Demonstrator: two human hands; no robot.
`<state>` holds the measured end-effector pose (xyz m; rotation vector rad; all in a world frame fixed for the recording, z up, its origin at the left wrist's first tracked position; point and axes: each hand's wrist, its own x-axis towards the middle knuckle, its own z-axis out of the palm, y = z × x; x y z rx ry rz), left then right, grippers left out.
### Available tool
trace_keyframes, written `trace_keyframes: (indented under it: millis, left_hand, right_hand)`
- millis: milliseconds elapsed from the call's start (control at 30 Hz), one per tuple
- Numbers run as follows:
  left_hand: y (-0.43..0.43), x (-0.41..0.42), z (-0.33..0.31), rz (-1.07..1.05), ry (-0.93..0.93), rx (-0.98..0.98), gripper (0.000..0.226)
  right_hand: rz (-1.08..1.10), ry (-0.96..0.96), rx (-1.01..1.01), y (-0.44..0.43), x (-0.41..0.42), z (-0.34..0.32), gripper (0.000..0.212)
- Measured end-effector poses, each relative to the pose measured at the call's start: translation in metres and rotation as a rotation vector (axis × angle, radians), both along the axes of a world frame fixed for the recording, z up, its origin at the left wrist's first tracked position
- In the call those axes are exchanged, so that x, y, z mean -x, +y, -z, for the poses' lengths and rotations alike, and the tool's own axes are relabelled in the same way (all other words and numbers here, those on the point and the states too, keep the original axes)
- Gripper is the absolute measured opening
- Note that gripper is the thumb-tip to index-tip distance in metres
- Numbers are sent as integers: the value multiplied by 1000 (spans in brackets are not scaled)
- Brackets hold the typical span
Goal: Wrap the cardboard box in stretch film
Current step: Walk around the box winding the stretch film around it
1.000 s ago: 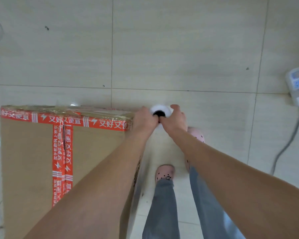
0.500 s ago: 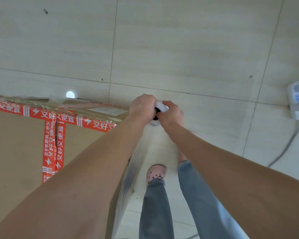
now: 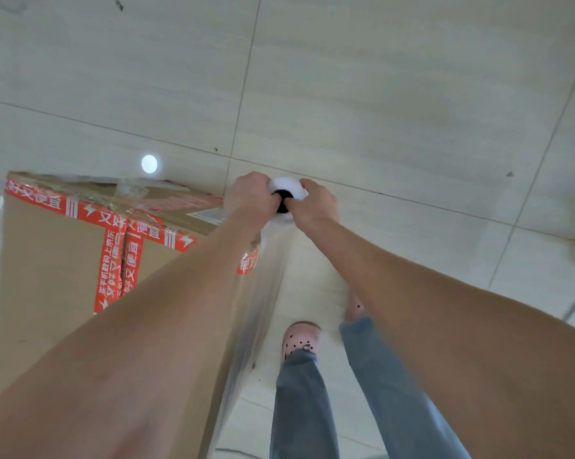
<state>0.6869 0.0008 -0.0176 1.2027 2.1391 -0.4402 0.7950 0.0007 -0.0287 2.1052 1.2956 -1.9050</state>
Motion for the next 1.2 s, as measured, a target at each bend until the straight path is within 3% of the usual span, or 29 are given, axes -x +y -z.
trace_keyframes:
  millis: [67, 200, 300, 400, 567, 733, 833, 967, 1100, 1200]
  left_hand:
    - [2, -1, -3, 8, -3, 51, 9]
    - [8, -4, -3, 3, -60, 107, 10]
    - [6, -4, -5, 27, -65, 95, 23]
    - [7, -6, -10, 215, -3, 26, 40]
    - [22, -5, -14, 380, -6, -29, 26]
    - [23, 13, -14, 84, -65, -78, 10]
    - [26, 27, -11, -194, -136, -61, 18]
    - [36, 39, -7, -348, -205, 2, 26]
    - [54, 44, -5, 24, -182, -47, 42]
    - [64, 44, -1, 299, -152, -81, 34]
  right_hand:
    - [-6, -5, 18, -1, 0, 1, 12]
    - [-61, -20, 49, 2, -3, 4, 40]
    - [-115, -39, 40, 4, -2, 0, 46]
    - [-123, -88, 28, 8, 1, -4, 49]
    - [-69, -203, 9, 20, 7, -7, 35]
    - [-248, -230, -136, 40, 23, -15, 33]
    - [-199, -176, -219, 49, 39, -17, 38]
    - [-83, -231, -69, 62, 52, -18, 42]
    - [-148, -242, -60, 68, 54, -18, 40]
    - [-245, -243, -114, 74, 54, -19, 37]
